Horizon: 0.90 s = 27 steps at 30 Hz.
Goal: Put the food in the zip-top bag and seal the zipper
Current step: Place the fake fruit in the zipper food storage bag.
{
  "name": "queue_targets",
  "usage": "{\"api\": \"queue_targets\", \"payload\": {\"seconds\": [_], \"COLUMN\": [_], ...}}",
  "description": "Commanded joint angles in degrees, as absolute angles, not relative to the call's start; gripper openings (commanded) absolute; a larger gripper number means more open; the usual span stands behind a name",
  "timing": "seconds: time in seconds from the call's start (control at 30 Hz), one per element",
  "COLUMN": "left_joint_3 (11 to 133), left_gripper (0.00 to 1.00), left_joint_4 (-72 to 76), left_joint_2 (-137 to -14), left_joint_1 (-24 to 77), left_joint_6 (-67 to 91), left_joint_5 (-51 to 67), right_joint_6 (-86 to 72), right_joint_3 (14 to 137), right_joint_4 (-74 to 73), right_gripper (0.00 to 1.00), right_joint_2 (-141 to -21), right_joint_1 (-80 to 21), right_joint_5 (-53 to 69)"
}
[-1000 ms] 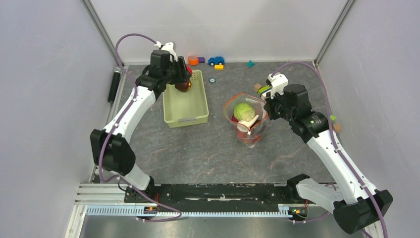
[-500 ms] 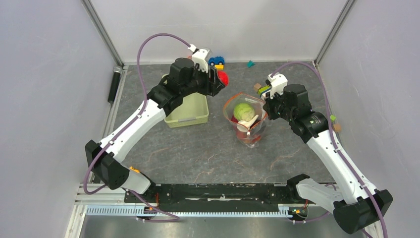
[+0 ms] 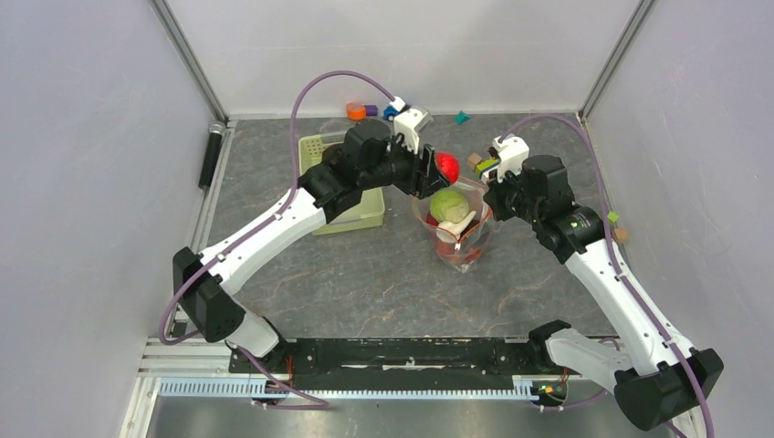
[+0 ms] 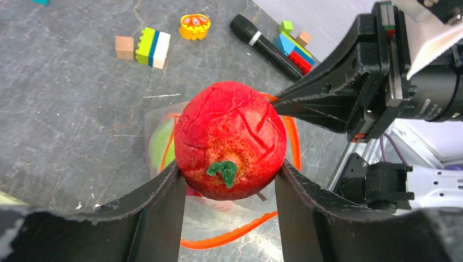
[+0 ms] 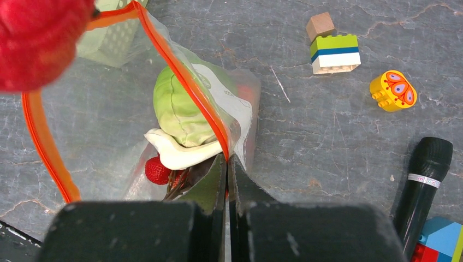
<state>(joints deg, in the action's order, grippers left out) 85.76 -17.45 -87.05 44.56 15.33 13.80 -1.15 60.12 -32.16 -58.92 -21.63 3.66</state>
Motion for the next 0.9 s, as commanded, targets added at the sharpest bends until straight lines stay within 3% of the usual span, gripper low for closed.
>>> {"api": "queue_targets", "payload": {"seconds": [0.0, 0.33, 0.7, 0.8, 0.87], "left_joint_3": [88.51, 87.94, 89.20, 89.86, 89.92], "left_gripper": [0.20, 0.22, 0.32, 0.43, 0.59], "left_joint_4": [-16.02, -20.57, -26.03, -26.75, -27.04], "left_joint_2": [-87.88, -90.57, -94.72, -95.62, -95.87], "left_joint_1": [46.52, 49.59, 51.76, 51.90, 51.94], "left_joint_6": [11.27, 9.02, 7.36, 7.73, 7.56], "left_joint_5": [16.09, 16.03, 10.92, 10.61, 10.99], "right_joint_6": [-0.76, -0.79, -0.88, -0.88, -0.84], "right_joint_3": [59.90, 60.08, 60.28, 60.36, 60.24], "right_joint_4": [-29.97, -29.88, -30.06, -30.08, -30.09], "right_gripper": [0.00, 0.00, 0.00, 0.00, 0.00], "right_joint_2": [-57.74, -57.74, -57.50, -57.66, -57.73], "right_joint_1": [-21.43, -21.47, -21.44, -21.44, -21.43], "right_joint_5": [3.96, 4.09, 4.17, 4.29, 4.15]}}
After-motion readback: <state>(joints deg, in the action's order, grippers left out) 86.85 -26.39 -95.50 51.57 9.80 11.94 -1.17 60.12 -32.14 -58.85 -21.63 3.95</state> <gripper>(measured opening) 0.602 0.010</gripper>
